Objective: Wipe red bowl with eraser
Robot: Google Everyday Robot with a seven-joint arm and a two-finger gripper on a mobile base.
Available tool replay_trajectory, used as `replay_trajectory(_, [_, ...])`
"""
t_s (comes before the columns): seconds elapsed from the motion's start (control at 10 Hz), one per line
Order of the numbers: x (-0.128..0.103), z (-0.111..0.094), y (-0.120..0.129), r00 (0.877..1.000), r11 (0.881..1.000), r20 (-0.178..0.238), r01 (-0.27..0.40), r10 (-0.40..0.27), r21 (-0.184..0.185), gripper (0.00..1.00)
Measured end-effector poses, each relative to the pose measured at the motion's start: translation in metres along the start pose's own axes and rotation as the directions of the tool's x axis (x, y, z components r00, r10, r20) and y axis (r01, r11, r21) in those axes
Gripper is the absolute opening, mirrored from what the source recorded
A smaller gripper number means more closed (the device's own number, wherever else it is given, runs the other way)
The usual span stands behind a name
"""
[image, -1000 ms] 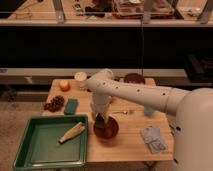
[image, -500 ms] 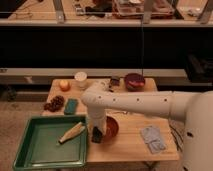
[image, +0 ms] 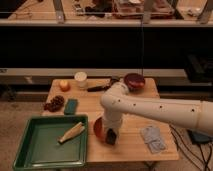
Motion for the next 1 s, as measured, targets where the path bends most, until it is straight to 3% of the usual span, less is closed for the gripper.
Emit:
replay_trajectory(0.2, [0.023, -0.003, 0.002, 1.0, 1.0, -0.001, -0.024, 0.024, -0.003, 0.0])
replay_trajectory(0.5, [0.053, -0.002, -0.029, 1.0, 1.0, 0.016, -0.022, 0.022, 0.007, 0.0])
replay_trajectory(0.8, [0.052, 0.006, -0.078, 0.999, 0.999, 0.034, 0.031, -0.031, 0.008, 0.0])
replay_trajectory(1.0, [0.04, 0.01, -0.084, 0.997, 0.997, 0.039, 0.072, -0.072, -0.004, 0.0])
